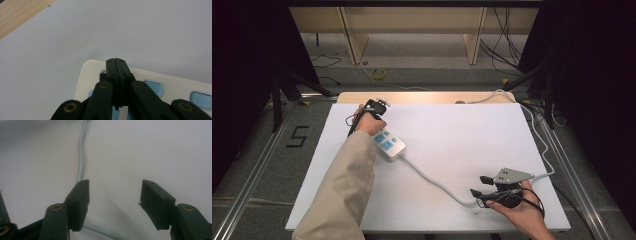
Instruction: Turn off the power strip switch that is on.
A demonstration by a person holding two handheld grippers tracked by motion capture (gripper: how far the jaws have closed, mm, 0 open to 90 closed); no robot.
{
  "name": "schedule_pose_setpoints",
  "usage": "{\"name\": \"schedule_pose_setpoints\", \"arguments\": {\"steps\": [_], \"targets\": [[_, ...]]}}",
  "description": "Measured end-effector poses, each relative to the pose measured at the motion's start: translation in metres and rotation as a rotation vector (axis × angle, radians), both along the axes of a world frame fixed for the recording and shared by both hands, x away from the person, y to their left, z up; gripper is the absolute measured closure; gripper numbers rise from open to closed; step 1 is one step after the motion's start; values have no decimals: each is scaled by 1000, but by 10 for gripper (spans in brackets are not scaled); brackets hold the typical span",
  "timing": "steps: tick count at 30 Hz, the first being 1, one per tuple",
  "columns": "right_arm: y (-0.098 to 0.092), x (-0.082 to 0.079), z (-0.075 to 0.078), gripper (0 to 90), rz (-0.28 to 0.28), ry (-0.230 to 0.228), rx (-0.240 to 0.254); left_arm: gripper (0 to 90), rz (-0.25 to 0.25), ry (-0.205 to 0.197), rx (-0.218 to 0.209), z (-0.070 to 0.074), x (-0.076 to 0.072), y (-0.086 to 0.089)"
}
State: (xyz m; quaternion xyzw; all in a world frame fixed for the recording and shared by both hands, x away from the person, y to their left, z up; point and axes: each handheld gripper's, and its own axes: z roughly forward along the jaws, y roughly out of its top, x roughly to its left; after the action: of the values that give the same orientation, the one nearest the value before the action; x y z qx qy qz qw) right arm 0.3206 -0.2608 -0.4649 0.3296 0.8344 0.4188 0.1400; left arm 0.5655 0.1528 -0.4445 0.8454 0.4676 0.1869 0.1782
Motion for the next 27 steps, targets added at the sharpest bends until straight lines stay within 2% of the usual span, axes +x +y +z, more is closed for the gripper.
{"name": "schedule_pose_setpoints", "arguments": {"steps": [4,16,23,25,27], "targets": [[0,0,0,415,0,1,2,900,14,-6,-16,0,0,0],[0,0,0,414,0,2,2,900,17,-12,-21,-1,-1,1],[0,0,0,415,-1,2,2,900,5,-14,-4,0,-2,0],[0,0,0,414,0,3,0,900,4,-32,-12,3,-2,0],[0,0,0,414,-1,2,1,899,-10,-33,17,5,-4,0]]}}
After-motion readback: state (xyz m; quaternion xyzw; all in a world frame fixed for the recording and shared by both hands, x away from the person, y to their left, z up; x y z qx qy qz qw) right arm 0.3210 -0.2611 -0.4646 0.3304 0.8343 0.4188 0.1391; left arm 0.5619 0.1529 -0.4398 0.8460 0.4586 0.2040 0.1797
